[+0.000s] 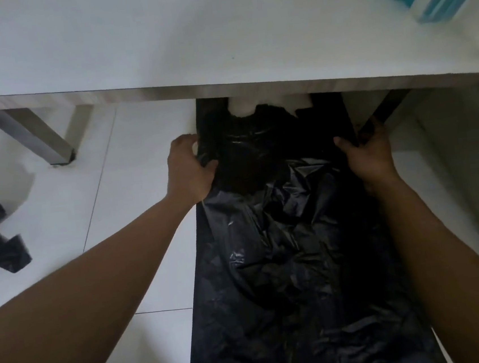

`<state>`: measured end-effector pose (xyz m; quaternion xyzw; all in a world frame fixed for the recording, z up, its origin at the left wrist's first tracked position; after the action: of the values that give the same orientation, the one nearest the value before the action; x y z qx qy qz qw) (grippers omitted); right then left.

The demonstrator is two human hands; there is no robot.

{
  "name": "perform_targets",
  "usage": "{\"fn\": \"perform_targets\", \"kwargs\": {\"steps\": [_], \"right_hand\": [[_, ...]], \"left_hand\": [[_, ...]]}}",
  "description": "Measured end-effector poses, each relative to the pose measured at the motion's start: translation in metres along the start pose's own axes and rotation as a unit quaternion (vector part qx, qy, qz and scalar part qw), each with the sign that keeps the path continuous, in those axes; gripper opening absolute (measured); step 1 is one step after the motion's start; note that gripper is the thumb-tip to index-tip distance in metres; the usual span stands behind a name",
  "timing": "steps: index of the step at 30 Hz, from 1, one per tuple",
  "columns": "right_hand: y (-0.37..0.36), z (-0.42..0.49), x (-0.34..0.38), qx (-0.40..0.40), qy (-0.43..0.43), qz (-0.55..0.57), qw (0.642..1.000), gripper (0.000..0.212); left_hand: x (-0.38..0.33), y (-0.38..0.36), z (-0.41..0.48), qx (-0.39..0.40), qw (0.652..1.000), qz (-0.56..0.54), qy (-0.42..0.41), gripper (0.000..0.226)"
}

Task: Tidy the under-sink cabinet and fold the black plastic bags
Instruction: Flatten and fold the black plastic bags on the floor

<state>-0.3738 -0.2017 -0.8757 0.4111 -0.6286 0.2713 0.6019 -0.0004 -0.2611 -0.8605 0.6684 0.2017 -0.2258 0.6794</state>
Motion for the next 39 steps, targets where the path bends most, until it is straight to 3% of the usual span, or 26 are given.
{"fn": "perform_targets", "kwargs": {"steps": [3,6,9,10,13,16,18,22,25,28,30,33,36,39], "right_hand": [[0.012,-0.015,-0.009,-0.045,-0.066,0.12,0.99,0.095],[0.028,-0.044,-0.031,-0.052,-0.143,0.19,0.97,0.06],[0.028,-0.071,-0.049,-0.026,-0.21,0.263,0.941,0.029],[0.025,-0.078,-0.05,-0.01,-0.22,0.255,0.941,0.03],[0.008,-0.091,-0.041,0.05,-0.23,0.184,0.954,0.061],[-0.012,-0.1,-0.017,0.117,-0.178,0.076,0.974,0.044],[-0.019,-0.103,-0.003,0.13,-0.133,0.068,0.98,0.036],[-0.013,-0.105,0.011,0.101,-0.118,0.13,0.979,0.029],[0.016,-0.1,0.018,0.061,-0.091,0.065,0.992,0.034],[0.045,-0.096,0.01,0.061,-0.12,-0.011,0.991,0.05],[0.059,-0.098,0.005,0.061,-0.137,-0.046,0.988,0.05],[0.067,-0.108,0.002,0.035,-0.144,-0.012,0.989,0.046],[0.06,-0.127,-0.009,0.058,-0.165,0.043,0.984,0.065],[0.062,-0.148,-0.019,0.113,-0.161,0.005,0.98,0.098]], "left_hand": [[0.009,0.003,-0.003,0.017,0.998,-0.035,0.055,0.085],[0.019,0.015,-0.041,0.017,0.993,-0.048,0.104,0.088],[0.022,0.011,-0.095,0.066,0.983,-0.065,0.159,0.087],[0.02,0.005,-0.11,0.091,0.977,-0.075,0.176,0.086],[0.011,-0.009,-0.136,0.139,0.963,-0.114,0.198,0.075],[0.011,-0.014,-0.138,0.138,0.952,-0.163,0.218,0.058],[0.012,-0.012,-0.135,0.124,0.945,-0.194,0.232,0.053],[0.012,0.005,-0.124,0.068,0.948,-0.21,0.228,0.06],[0.014,0.016,-0.12,0.047,0.946,-0.225,0.228,0.064],[0.011,0.013,-0.122,0.082,0.935,-0.258,0.231,0.058],[0.009,0.011,-0.126,0.106,0.935,-0.253,0.225,0.056],[0.005,0.001,-0.135,0.144,0.937,-0.24,0.211,0.059],[0.004,-0.003,-0.144,0.143,0.945,-0.224,0.191,0.054],[0.005,-0.004,-0.151,0.129,0.962,-0.175,0.166,0.058]]}}
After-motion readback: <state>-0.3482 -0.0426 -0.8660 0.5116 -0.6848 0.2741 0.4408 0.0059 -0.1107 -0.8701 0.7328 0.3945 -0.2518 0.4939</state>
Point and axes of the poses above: each hand's wrist, its own z-axis towards the middle knuckle, its own y-axis out of the back of the hand, x = y × z, the point moved 10 cm from there along z, towards the middle knuckle, and after that the axes turned 13 degrees about z, right-handed, at the moved point
